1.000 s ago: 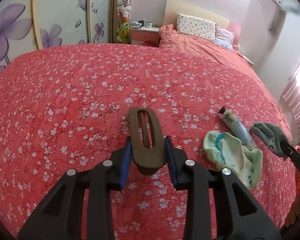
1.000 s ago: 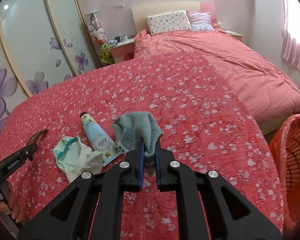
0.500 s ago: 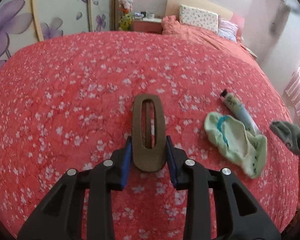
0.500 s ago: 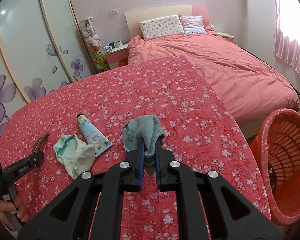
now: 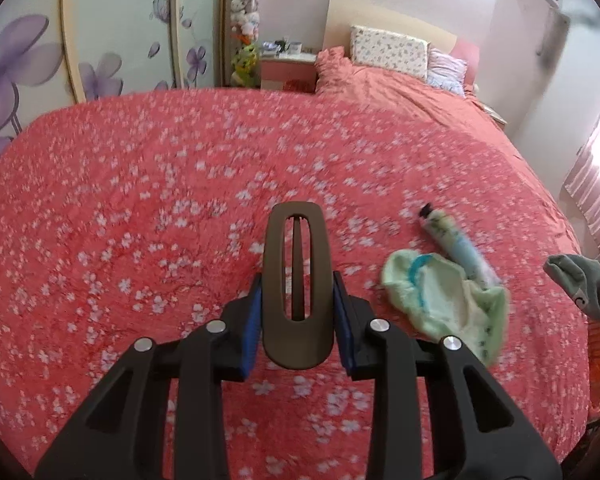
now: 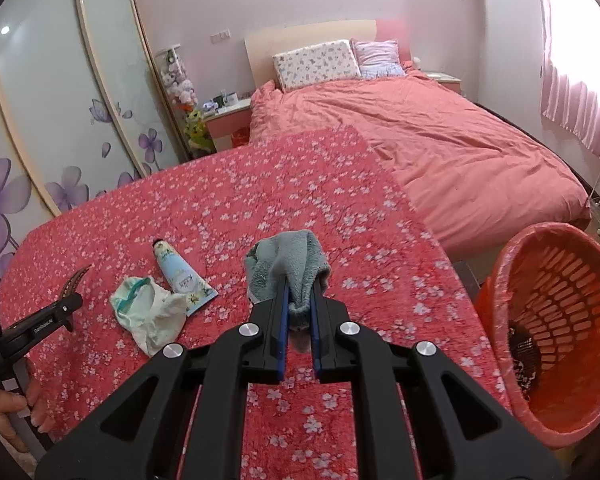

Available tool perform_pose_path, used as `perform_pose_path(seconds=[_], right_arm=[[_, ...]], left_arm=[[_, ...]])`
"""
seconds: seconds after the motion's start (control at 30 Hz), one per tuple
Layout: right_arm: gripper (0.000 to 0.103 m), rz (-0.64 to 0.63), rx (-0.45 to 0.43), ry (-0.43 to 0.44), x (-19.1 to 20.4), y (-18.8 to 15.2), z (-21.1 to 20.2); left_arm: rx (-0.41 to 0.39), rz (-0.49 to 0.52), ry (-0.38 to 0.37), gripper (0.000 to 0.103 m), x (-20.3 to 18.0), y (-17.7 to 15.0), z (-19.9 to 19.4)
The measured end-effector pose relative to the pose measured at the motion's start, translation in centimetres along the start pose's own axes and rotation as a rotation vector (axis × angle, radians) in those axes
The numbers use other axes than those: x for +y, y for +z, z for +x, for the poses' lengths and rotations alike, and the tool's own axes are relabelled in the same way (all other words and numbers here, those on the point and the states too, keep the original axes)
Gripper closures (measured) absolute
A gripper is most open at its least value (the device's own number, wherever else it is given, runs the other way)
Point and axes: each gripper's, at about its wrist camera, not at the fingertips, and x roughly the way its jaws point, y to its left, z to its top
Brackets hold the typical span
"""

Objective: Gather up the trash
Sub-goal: 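Lift hair clip and grey-green cloth and carry both toward the orange basket, then hold both tools over the orange basket and open them to drop the items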

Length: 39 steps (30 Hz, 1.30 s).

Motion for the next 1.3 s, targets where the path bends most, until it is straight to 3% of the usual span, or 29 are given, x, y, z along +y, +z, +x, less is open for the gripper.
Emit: perform_pose_path(seconds=[0.43, 0.77, 1.03, 1.3], right_arm=[[0.094, 0.042, -0.136, 0.004, -2.8, 0.8, -6.6], [0.094, 0.145, -0.26, -0.04, -7.8, -0.1, -12.0], [0.094, 0.225, -0.355, -0.171, -12.6, -1.5, -14.9], [0.094, 0.296, -0.371, -0.237, -16.8, -2.4, -15.0]], left_arm=[[-0.127, 0.135, -0.111, 0.071, -8.2, 0.8, -8.5], [-0.192, 0.243, -0.273, 0.071, -16.4, -1.1, -13.7], [-0.181, 0.329, -0.4, 0.071, -23.7, -3.5, -15.1], [-0.132, 0.407, -0.52, 0.071, -31.0, -6.2, -14.6]])
